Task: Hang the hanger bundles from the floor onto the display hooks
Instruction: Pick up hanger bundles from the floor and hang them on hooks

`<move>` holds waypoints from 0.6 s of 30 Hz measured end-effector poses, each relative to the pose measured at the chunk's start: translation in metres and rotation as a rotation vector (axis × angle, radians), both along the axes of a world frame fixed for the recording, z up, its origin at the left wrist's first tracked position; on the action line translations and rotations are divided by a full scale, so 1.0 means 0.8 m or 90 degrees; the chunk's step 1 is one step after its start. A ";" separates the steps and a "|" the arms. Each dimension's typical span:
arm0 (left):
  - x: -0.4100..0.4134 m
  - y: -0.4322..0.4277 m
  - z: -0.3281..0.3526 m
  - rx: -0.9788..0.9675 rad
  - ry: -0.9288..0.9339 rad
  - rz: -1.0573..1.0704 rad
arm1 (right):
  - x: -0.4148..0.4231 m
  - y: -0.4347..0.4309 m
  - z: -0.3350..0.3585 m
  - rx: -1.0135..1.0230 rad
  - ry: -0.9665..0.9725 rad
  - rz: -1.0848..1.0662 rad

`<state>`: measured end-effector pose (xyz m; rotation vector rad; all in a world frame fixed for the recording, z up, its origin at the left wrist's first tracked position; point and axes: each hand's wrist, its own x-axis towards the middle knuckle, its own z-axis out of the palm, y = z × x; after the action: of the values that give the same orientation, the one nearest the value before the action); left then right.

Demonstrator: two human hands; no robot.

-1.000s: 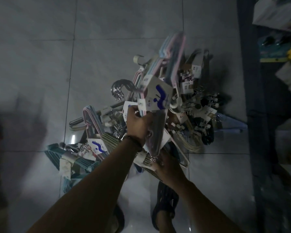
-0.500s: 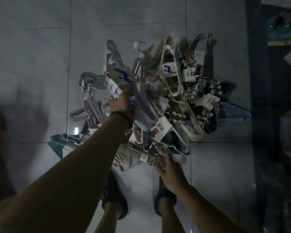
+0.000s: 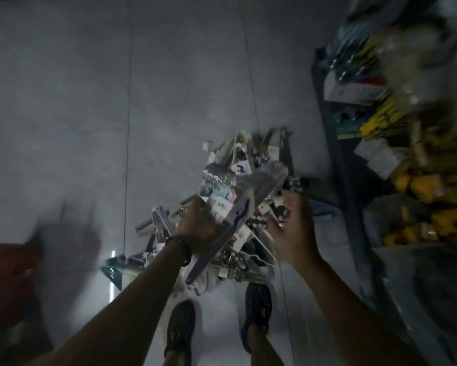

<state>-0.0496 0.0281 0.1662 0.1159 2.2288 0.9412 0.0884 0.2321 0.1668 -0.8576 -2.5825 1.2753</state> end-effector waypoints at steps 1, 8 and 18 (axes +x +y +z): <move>-0.004 0.000 0.040 -0.027 0.030 -0.067 | -0.006 0.007 0.047 0.046 0.007 0.029; -0.028 -0.011 0.299 0.032 0.169 -0.456 | -0.002 0.012 0.312 0.231 -0.137 0.320; 0.018 0.053 0.554 0.147 0.518 -0.723 | 0.163 -0.064 0.550 -0.022 -0.020 -0.137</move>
<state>-0.0350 0.0703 0.6093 1.9066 2.1029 0.4854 0.2185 0.1811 0.6068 -1.1358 -2.4178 1.2569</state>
